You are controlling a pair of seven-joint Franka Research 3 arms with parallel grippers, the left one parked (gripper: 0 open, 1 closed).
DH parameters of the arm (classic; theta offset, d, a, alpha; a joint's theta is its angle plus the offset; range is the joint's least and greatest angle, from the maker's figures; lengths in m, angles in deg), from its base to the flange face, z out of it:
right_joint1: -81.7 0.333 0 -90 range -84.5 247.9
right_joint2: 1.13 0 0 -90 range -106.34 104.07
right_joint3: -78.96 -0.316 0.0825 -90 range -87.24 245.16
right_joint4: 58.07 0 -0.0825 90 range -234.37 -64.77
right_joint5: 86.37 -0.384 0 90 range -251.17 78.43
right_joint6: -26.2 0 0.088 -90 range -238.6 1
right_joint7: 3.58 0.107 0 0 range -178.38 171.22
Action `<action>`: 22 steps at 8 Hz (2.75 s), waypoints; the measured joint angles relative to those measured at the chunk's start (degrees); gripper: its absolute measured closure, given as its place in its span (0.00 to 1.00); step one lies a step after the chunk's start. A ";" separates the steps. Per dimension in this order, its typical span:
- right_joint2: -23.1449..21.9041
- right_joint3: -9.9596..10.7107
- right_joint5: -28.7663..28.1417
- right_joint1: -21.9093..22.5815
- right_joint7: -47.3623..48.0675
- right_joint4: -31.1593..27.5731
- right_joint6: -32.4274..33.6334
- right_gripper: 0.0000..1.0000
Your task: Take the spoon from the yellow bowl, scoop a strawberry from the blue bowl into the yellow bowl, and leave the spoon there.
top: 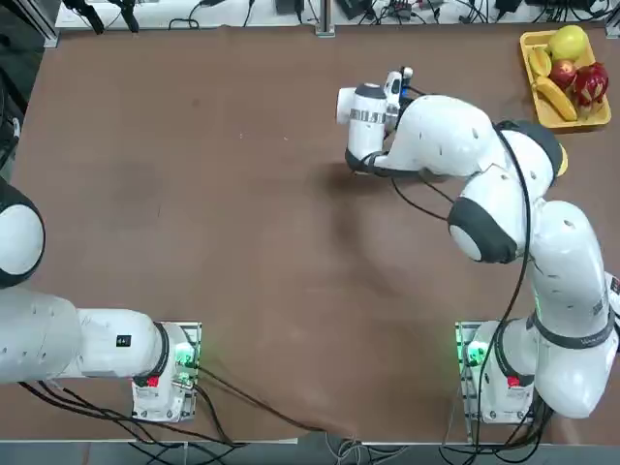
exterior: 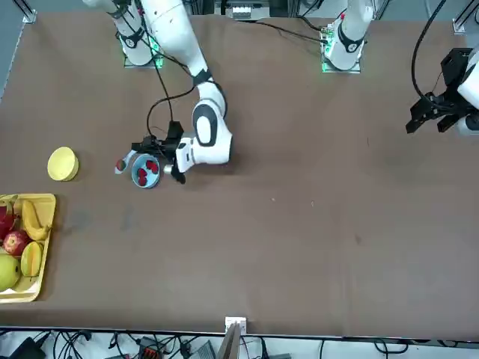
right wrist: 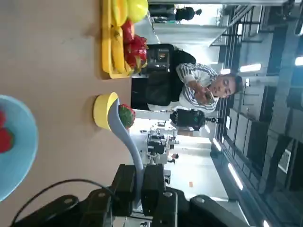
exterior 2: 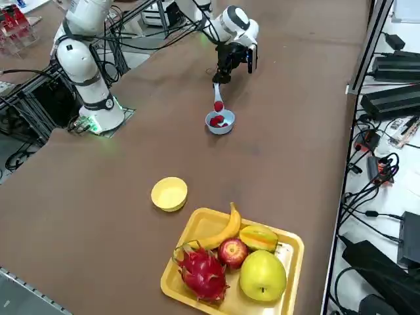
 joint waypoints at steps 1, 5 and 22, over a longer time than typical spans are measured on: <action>-0.11 1.31 -0.06 -0.66 -0.13 0.26 0.01 0.89; -0.93 2.16 -0.10 -10.87 -2.90 0.45 -2.02 0.89; 1.73 1.99 0.71 -28.57 -26.51 -6.24 -13.10 0.89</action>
